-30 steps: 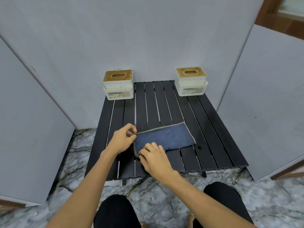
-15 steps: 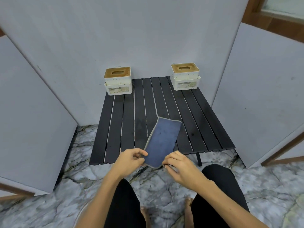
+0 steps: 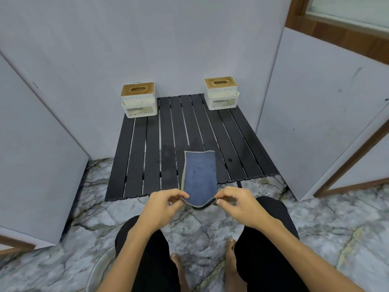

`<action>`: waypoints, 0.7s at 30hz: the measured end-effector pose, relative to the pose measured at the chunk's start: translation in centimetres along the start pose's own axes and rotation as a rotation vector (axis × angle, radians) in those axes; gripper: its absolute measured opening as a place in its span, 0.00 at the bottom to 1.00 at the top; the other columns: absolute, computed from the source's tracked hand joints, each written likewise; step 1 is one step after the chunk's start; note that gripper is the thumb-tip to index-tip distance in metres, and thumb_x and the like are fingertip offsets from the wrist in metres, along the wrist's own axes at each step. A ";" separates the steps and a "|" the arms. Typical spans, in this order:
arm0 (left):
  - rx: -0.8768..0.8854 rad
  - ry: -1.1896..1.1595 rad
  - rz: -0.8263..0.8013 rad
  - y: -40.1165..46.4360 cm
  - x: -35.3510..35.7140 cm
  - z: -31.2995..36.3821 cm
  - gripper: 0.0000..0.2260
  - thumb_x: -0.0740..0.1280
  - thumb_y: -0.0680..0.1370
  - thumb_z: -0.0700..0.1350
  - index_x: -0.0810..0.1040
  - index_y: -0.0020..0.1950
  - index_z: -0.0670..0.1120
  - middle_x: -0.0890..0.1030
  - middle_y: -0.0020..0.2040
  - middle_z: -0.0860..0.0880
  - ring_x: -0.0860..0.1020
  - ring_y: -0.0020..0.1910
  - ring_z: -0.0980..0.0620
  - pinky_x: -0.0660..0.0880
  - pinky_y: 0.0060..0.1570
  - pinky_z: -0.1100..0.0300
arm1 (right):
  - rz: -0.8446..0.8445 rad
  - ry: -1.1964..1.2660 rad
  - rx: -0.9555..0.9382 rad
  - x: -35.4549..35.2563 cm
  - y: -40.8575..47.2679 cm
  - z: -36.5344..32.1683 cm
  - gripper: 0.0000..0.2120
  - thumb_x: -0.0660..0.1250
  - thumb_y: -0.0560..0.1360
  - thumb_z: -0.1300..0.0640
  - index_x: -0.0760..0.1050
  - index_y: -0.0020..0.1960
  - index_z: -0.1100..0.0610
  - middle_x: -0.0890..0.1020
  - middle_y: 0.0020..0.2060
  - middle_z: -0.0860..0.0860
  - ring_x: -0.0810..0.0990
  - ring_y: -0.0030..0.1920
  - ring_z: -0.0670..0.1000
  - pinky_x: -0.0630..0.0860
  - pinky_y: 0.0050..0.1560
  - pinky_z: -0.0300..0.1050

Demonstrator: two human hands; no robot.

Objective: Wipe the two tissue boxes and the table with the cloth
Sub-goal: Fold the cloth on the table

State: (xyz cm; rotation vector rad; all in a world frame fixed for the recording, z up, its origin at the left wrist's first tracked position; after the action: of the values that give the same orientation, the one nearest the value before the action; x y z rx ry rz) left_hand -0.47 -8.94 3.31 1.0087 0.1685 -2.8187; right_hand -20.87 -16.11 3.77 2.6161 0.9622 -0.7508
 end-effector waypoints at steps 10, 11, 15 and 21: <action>-0.038 -0.045 0.090 7.0 -2.8 1.5 0.07 0.69 0.80 0.52 0.83 0.45 0.53 0.82 0.39 0.54 0.77 0.39 0.57 0.72 0.41 0.63 | 0.261 0.280 0.187 -4.3 6.1 2.0 0.04 0.68 0.78 0.61 0.81 0.47 0.54 0.84 0.37 0.50 0.84 0.37 0.50 0.81 0.41 0.44; -0.051 -0.060 0.102 8.0 -2.8 1.2 0.08 0.69 0.80 0.52 0.81 0.42 0.53 0.81 0.35 0.55 0.77 0.36 0.59 0.71 0.39 0.65 | 0.275 0.275 0.211 -4.5 6.9 2.4 0.04 0.68 0.78 0.60 0.81 0.47 0.54 0.84 0.35 0.50 0.82 0.35 0.48 0.80 0.40 0.43; -0.123 -0.062 0.154 12.3 -2.4 -0.2 0.08 0.69 0.80 0.51 0.81 0.44 0.50 0.82 0.34 0.55 0.77 0.36 0.57 0.71 0.41 0.63 | 0.313 0.185 0.294 -4.9 10.3 4.7 0.04 0.68 0.77 0.58 0.82 0.47 0.55 0.83 0.36 0.47 0.82 0.36 0.45 0.78 0.41 0.41; -0.233 0.120 0.140 16.7 -1.2 -2.5 0.11 0.66 0.81 0.54 0.82 0.50 0.49 0.83 0.44 0.51 0.78 0.47 0.50 0.73 0.44 0.56 | 0.322 -0.043 0.369 -5.0 14.0 6.6 0.06 0.67 0.77 0.55 0.82 0.44 0.54 0.83 0.35 0.47 0.81 0.41 0.48 0.79 0.45 0.46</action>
State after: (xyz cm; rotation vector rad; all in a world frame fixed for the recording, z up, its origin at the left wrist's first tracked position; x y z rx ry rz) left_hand 4.85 -24.89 1.14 1.0892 0.4121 -2.5424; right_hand -17.34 -31.85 1.79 2.9467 0.3993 -0.9682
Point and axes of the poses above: each hand's wrist, its own y-axis towards the middle knuckle, its own x-axis out of the palm, z = x × y, the point moved 10 cm from there along y, towards the middle knuckle
